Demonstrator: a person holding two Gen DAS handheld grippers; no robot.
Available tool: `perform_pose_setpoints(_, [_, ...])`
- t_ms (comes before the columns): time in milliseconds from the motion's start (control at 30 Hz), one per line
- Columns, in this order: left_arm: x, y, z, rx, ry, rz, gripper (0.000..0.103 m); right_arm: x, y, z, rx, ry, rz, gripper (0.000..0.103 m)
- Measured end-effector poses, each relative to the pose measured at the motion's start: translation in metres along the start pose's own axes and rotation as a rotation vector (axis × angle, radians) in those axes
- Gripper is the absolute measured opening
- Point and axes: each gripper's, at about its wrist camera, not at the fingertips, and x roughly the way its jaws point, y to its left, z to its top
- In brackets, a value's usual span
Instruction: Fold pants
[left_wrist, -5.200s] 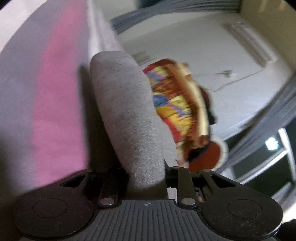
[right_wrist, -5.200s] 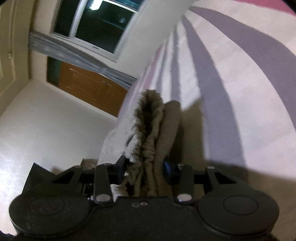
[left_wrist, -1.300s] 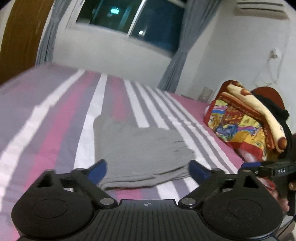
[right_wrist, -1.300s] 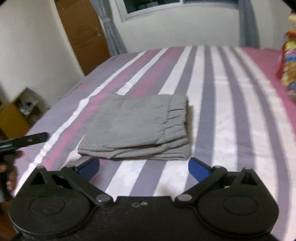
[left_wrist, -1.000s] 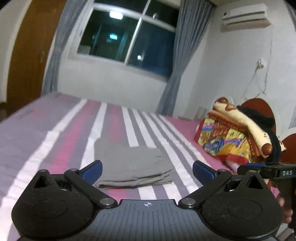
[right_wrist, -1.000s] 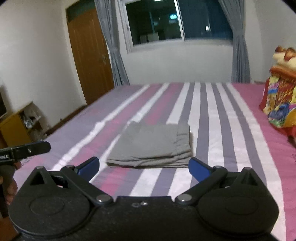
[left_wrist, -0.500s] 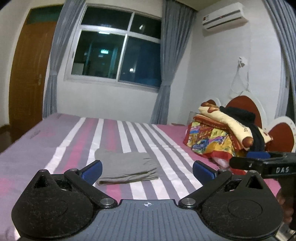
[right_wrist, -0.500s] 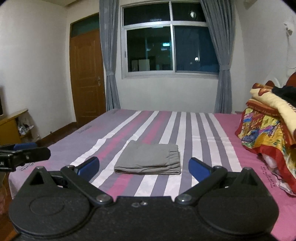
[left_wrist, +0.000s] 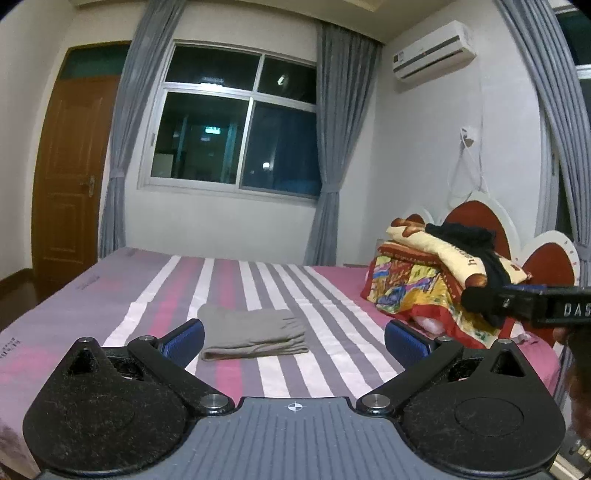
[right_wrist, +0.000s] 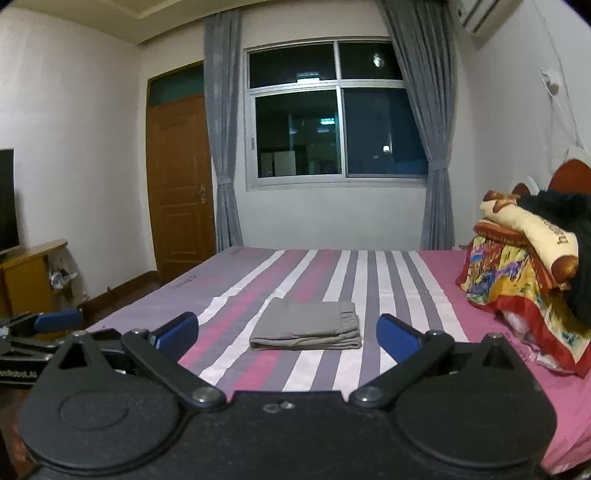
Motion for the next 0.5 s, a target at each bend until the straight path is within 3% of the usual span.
perform_pose_setpoints(500, [0.010,0.015,0.006,-0.017,-0.013,0.009,0.103,-0.004,0.013,-0.003,-0.023,-0.004,0.000,0.103])
